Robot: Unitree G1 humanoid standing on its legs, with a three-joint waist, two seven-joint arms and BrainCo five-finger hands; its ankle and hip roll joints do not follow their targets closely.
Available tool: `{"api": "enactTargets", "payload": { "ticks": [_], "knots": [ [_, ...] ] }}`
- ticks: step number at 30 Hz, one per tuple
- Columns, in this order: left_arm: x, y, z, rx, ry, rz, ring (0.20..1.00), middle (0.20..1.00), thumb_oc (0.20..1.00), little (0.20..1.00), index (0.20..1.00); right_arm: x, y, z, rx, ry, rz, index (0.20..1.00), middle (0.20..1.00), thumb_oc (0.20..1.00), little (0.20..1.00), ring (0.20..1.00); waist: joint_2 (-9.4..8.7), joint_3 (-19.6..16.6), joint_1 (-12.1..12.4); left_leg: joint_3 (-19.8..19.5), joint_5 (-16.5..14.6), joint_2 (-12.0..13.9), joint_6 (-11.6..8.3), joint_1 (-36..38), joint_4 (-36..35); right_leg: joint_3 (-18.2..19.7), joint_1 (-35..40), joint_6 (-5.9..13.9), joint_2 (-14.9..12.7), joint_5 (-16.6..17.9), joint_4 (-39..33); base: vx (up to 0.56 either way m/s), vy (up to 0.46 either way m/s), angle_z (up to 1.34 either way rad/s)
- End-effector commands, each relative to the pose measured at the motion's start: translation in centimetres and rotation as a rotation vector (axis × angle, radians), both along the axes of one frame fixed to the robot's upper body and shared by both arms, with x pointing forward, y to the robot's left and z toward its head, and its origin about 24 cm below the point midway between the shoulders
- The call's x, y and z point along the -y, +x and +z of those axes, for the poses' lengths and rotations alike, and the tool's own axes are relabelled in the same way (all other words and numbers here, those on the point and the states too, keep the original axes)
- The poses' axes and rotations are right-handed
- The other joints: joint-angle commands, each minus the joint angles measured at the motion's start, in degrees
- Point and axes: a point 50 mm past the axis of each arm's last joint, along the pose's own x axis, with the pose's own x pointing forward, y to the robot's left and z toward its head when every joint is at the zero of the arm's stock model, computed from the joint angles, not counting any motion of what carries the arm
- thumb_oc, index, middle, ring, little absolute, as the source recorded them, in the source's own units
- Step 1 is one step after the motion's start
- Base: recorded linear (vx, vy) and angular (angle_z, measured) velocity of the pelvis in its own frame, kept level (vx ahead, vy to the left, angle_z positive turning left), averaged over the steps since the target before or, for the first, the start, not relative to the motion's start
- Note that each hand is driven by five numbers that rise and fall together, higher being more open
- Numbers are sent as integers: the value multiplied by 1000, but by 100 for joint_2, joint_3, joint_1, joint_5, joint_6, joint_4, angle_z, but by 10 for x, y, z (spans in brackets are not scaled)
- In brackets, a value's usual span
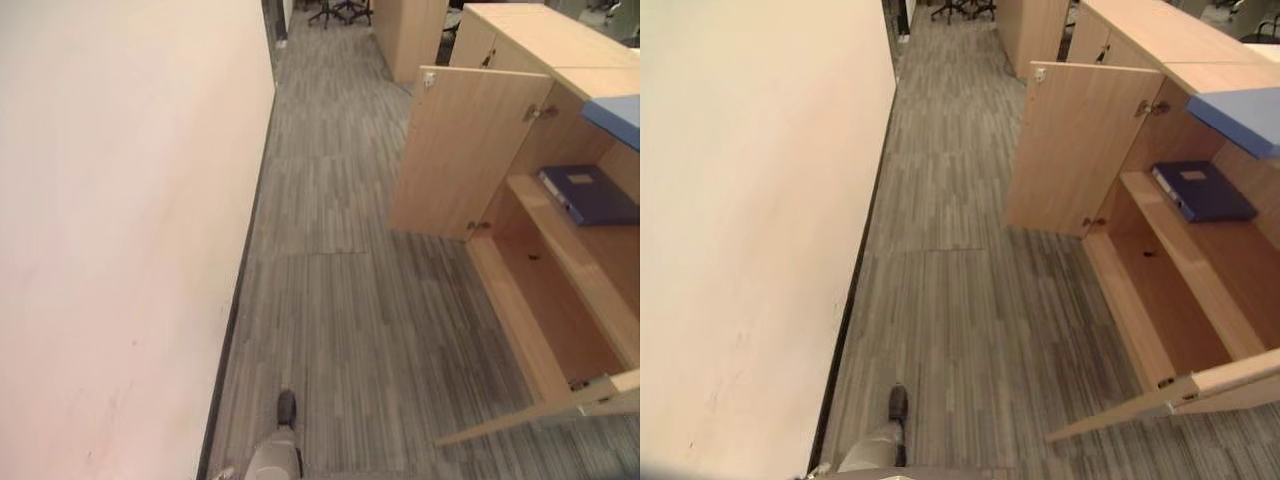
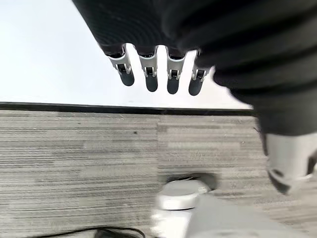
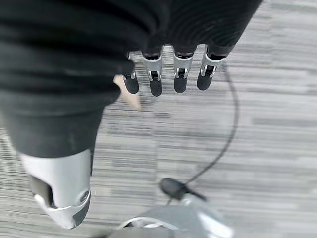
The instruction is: Put the empty folder in the office cabinet
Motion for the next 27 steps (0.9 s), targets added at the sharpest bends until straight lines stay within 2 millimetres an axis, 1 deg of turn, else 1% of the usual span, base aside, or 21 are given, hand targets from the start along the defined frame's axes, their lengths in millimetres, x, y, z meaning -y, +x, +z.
{"api": "enactTargets", "payload": {
  "ticks": [1, 2, 4, 5, 6, 7, 8, 9, 10, 12, 13, 14, 15, 16, 17, 18, 20, 22, 24, 25, 27],
  "knots": [
    [-6, 15, 4, 59, 23, -31, 1000, 1000, 1000, 1000, 1000, -4, 6, 0, 18, 19, 26, 1000, 1000, 1000, 1000, 1000, -25, 40, 139, -173, -429, 211, -426, 50, -21, 368, -67, 944, -1182, 396, 187, 134, 186, 11],
    [-7, 17, 4, 67, 22, -27, 1000, 1000, 1000, 1000, 1000, -8, 11, -1, 28, 33, 38, 1000, 1000, 1000, 1000, 1000, -34, -5, 168, -101, -634, 19, -270, 197, -21, 357, -194, 1029, -1417, 525, 508, 202, 270, 9],
    [-7, 21, 5, 78, 24, -43, 1000, 1000, 1000, 1000, 1000, -12, 22, 0, 58, 43, 54, 1000, 1000, 1000, 1000, 1000, -45, -33, 173, -22, -786, -170, -166, 337, -21, 276, -293, 1122, -1646, 823, 797, 267, 335, -5],
    [-7, 25, 6, 89, 24, -56, 1000, 1000, 1000, 1000, 1000, -15, 28, 1, 81, 51, 65, 1000, 1000, 1000, 1000, 1000, -45, -22, 167, -14, -906, -327, -65, 488, -21, 223, -406, 1148, -1860, 1150, 1228, 272, 332, -1],
    [-7, 29, 7, 99, 22, -68, 1000, 1000, 1000, 1000, 1000, -16, 31, 1, 88, 55, 77, 1000, 1000, 1000, 1000, 1000, -22, -31, 175, -6, -968, -399, -9, 537, -21, 120, -441, 1153, -1990, 1323, 1419, 206, 253, 20],
    [-7, 29, 7, 99, 22, -68, 1000, 1000, 1000, 1000, 1000, -16, 31, 1, 88, 55, 77, 1000, 1000, 1000, 1000, 1000, -25, -28, 174, -6, -969, -405, -6, 539, -21, 121, -441, 1158, -1996, 1320, 1424, 118, 155, 26],
    [-7, 31, 7, 102, 22, -73, 1000, 1000, 1000, 1000, 1000, -17, 33, 1, 92, 58, 83, 1000, 1000, 1000, 1000, 1000, -8, -18, 182, -16, -1019, -457, 41, 596, -21, 24, -497, 1141, -2106, 1455, 1664, 104, 133, 13],
    [-7, 32, 7, 101, 21, -84, 1000, 1000, 1000, 1000, 1000, -19, 35, 1, 93, 61, 97, 1000, 1000, 1000, 1000, 1000, -10, 23, 191, -4, -1090, -538, 95, 691, -21, -87, -538, 1135, -2250, 1598, 1916, 219, 189, -3],
    [-7, 32, 7, 98, 21, -96, 1000, 1000, 1000, 1000, 1000, -21, 35, 1, 91, 65, 110, 1000, 1000, 1000, 1000, 1000, -38, 41, 216, -2, -1254, -609, 89, 817, -21, -198, -477, 1206, -2394, 1619, 2101, 243, 201, -6],
    [-7, 33, 7, 88, 20, -111, 1000, 1000, 1000, 1000, 1000, -25, 43, 1, 104, 69, 156, 1000, 1000, 1000, 1000, 1000, -13, 88, 258, 76, -1438, -588, 126, 1002, -21, -682, -651, 1210, -2615, 1734, 2385, 213, 146, 8],
    [-7, 33, 7, 88, 20, -111, 1000, 1000, 1000, 1000, 1000, -25, 43, 1, 104, 69, 156, 1000, 1000, 1000, 1000, 1000, -11, 90, 256, 74, -1439, -585, 124, 1003, -21, -685, -648, 1206, -2611, 1730, 2385, 161, 28, 8],
    [-7, 33, 7, 82, 14, -117, 1000, 1000, 1000, 1000, 1000, -27, 53, 3, 134, 72, 172, 1000, 1000, 1000, 1000, 1000, 80, 162, 248, 95, -1470, -431, 91, 1077, -21, -855, -903, 1118, -2394, 1400, 2248, 71, -27, 4],
    [-6, 33, 7, 82, 14, -117, 1000, 1000, 1000, 1000, 1000, -27, 54, 3, 134, 72, 172, 1000, 1000, 1000, 1000, 1000, 86, 164, 250, 96, -1473, -421, 84, 1078, -21, -858, -901, 1109, -2384, 1394, 2245, 107, -48, 15],
    [-6, 31, 6, 74, 9, -119, 1000, 1000, 1000, 1000, 1000, -27, 58, 4, 150, 72, 172, 1000, 1000, 1000, 1000, 1000, 143, 216, 236, 111, -1491, -355, 67, 1142, -21, -917, -1052, 1088, -2259, 1283, 2111, 127, -90, 14],
    [-4, 25, 4, 52, -1, -125, 1000, 1000, 1000, 1000, 1000, -27, 66, 7, 181, 76, 150, 1000, 1000, 1000, 1000, 1000, 207, 324, 177, 119, -1542, -277, 28, 1313, -21, -933, -1358, 1102, -1936, 1227, 1546, 128, -89, 7],
    [-4, 25, 4, 52, -2, -125, 1000, 1000, 1000, 1000, 1000, -27, 67, 7, 181, 76, 150, 1000, 1000, 1000, 1000, 1000, 217, 331, 181, 122, -1547, -263, 21, 1324, -21, -937, -1338, 1094, -1915, 1236, 1519, 145, -104, -10],
    [-2, 21, 3, 30, -7, -144, 1000, 1000, 1000, 1000, 1000, -28, 71, 8, 203, 83, 130, 1000, 1000, 1000, 1000, 1000, 211, 450, 61, 123, -1605, -242, -20, 1528, -21, -748, -1665, 1133, -1512, 1387, 883, 145, -99, -35],
    [-3, 19, 3, 19, -9, -171, 1000, 1000, 1000, 1000, 1000, -27, 74, 9, 216, 88, 110, 1000, 1000, 1000, 1000, 1000, 144, 527, -53, 133, -1718, -230, -72, 1732, -21, -547, -1892, 1259, -1173, 1748, 191, 233, -156, -33],
    [-4, 18, 3, 19, -8, -167, 1000, 1000, 1000, 1000, 1000, -26, 73, 9, 215, 88, 98, 1000, 1000, 1000, 1000, 1000, 136, 523, -54, 131, -1743, -218, -82, 1770, -21, -627, -1878, 1278, -1146, 1794, 79, 173, -136, 1],
    [-3, 18, 3, 23, -8, -160, 1000, 1000, 1000, 1000, 1000, -25, 67, 7, 206, 85, 76, 1000, 1000, 1000, 1000, 1000, 79, 445, -46, 160, -1851, -214, -105, 1826, -21, -833, -1644, 1253, -1134, 1788, -163, 134, -107, 16],
    [-3, 18, 3, 23, -8, -160, 1000, 1000, 1000, 1000, 1000, -25, 67, 7, 206, 85, 76, 1000, 1000, 1000, 1000, 1000, 79, 445, -48, 158, -1851, -214, -105, 1828, -21, -836, -1640, 1254, -1134, 1789, -167, 148, -109, 8]
  ]
}}
